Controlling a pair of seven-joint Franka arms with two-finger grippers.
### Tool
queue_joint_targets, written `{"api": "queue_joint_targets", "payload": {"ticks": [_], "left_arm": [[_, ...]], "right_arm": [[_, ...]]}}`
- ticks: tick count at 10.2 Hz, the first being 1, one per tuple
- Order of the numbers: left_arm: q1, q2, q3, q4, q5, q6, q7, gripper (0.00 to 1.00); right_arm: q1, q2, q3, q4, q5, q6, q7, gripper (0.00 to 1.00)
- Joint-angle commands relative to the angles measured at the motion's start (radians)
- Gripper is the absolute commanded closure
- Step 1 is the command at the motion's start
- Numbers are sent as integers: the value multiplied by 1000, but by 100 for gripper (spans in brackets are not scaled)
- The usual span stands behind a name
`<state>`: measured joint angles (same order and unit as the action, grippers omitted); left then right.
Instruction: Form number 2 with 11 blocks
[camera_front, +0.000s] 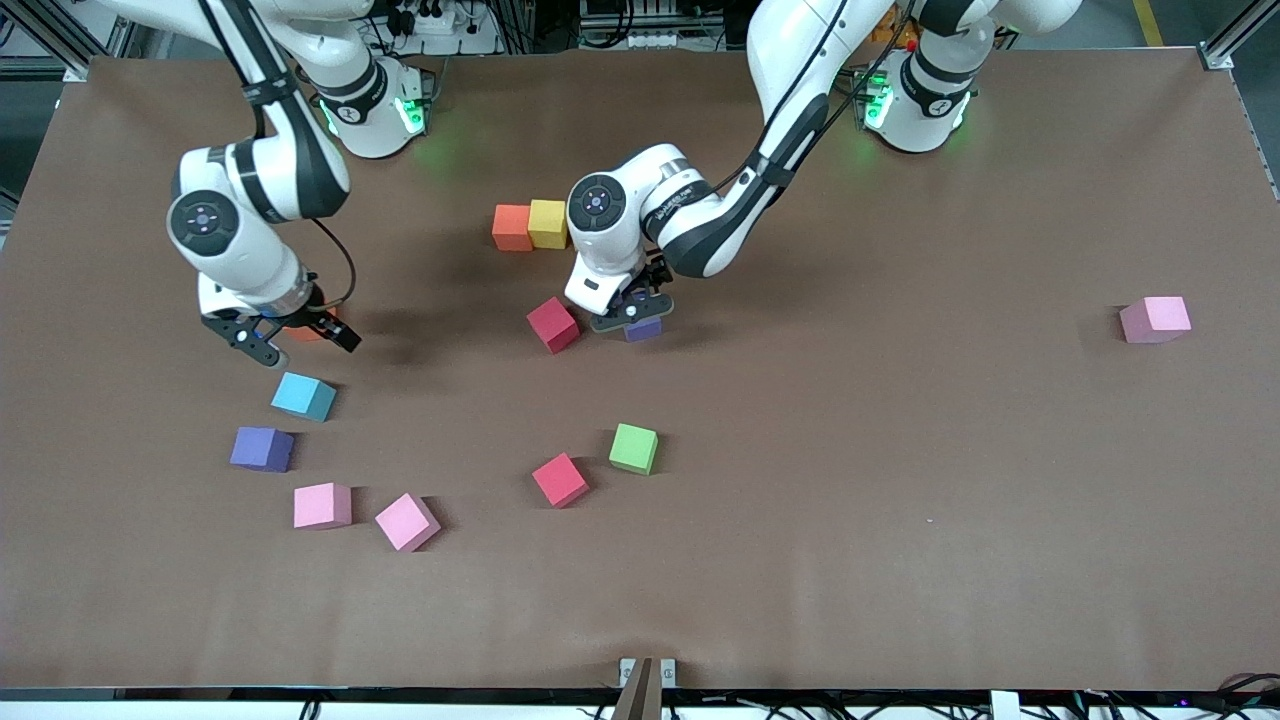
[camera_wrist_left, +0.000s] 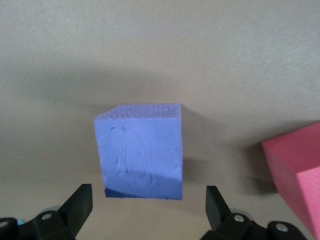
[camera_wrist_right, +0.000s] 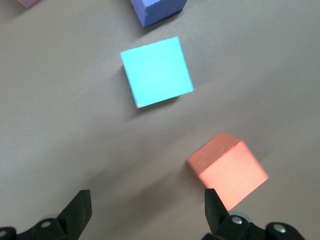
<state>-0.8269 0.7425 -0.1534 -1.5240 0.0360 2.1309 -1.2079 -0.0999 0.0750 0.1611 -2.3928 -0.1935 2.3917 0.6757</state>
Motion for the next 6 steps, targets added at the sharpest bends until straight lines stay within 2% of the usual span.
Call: {"api": "queue_joint_targets", "payload": {"ticks": [1,3,6], "left_arm": [[8,-11,-2,-31,12,12,39,0],[11,-9,5,-30,13,12,45,0],[32,-17,8,-19,13,26,45,0]], "right_arm": [[-26,-9,-67,0,-20,-20,-309,0],[-55,8,-142,-6,-6,-10,-627,0],[-38,29,-146,-80,39,59,-682,0]]}}
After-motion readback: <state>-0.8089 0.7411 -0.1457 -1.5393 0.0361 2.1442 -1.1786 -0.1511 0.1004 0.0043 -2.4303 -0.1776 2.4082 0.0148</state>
